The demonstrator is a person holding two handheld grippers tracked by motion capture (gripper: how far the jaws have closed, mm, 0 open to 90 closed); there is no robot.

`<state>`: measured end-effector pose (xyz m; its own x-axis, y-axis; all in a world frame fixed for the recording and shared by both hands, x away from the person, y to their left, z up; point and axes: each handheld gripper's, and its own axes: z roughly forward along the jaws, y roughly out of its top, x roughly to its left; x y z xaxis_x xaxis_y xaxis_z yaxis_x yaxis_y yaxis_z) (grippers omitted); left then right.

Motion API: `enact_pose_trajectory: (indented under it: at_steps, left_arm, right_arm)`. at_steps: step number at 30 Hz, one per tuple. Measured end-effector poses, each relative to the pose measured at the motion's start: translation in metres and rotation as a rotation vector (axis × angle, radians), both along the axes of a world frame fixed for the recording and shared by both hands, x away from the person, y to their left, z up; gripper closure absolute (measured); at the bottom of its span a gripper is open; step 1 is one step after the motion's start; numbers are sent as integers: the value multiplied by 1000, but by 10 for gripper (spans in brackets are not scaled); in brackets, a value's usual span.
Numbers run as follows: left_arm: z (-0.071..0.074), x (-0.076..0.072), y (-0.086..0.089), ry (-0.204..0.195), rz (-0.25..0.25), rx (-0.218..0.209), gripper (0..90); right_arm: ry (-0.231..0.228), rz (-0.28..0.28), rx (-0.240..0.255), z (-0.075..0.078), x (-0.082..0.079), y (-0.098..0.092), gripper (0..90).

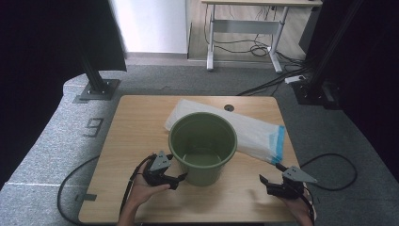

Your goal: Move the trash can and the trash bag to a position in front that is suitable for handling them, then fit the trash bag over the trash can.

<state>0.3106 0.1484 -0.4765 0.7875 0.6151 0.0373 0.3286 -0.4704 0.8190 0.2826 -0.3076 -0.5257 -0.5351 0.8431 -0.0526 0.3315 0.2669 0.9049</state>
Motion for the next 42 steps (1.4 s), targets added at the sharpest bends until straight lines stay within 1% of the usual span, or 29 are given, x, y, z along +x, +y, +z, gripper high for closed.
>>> enact_pose_trajectory:
  at_steps: [2, 4, 5, 6, 8, 10, 13, 15, 16, 17, 18, 22, 25, 27, 29, 31, 33, 35, 36, 39, 40, 42]
  left_arm:
    - [0, -1, 0, -4, 3, -1, 140]
    - [3, -5, 8, -6, 16, 0, 140]
    - [3, -5, 8, -6, 16, 0, 140]
    - [4, -9, 15, -7, 28, 17, 140]
    - [4, -14, 22, -10, 44, 31, 140]
    - [3, -19, 30, -5, 62, 37, 140]
    - [0, -24, 40, 8, 81, 31, 140]
    - [0, -25, 43, 9, 88, 37, 138]
    - [-1, -27, 47, 8, 102, 55, 138]
    - [-1, -27, 47, 8, 102, 55, 138]
    - [-2, -28, 52, 14, 108, 62, 137]
    - [-3, -29, 63, 21, 133, 53, 136]
    - [-5, -30, 71, 30, 154, 52, 137]
    - [-8, -31, 74, 37, 166, 57, 137]
    - [-10, -33, 77, 43, 175, 61, 137]
    - [-11, -35, 79, 47, 183, 63, 136]
    - [-13, -38, 82, 53, 192, 62, 135]
    - [-13, -39, 83, 55, 198, 62, 135]
    - [-14, -42, 86, 58, 207, 62, 135]
    - [-14, -47, 90, 55, 218, 54, 135]
    - [-14, -48, 91, 57, 220, 54, 135]
    - [-15, -50, 92, 59, 228, 54, 135]
  right_arm:
    - [0, 3, -6, 0, 0, 1, 151]
    - [0, 4, -10, 0, 0, 1, 151]
    - [1, 5, -9, 0, 0, 2, 151]
    - [1, 5, -9, 0, -1, 2, 151]
    - [1, 6, -8, 0, -1, 2, 152]
    - [1, 8, -11, 0, 0, 3, 151]
    - [1, 10, -14, 0, 0, 4, 151]
    - [-2, 13, -16, 0, 0, 6, 151]
    - [-5, 13, -18, 1, 0, 6, 151]
    - [-8, 10, -21, 2, 0, 7, 151]
    - [-11, 6, -22, 2, 1, 7, 151]
    - [-19, -6, -27, 4, 7, 11, 156]
    - [-19, 3, -36, 7, 20, 17, 161]
    - [-6, 6, -53, 10, 33, 24, 161]
    - [8, 7, -56, 12, 48, 31, 161]
    - [37, 15, -65, 13, 61, 39, 160]
    - [60, 33, -81, 10, 72, 46, 160]
    - [87, 34, -107, 6, 81, 51, 156]
    - [93, 32, -113, 4, 86, 52, 156]
    - [113, 30, -121, 1, 99, 54, 157]
    - [126, 30, -118, 1, 103, 55, 157]
    - [139, 43, -122, -2, 111, 57, 169]
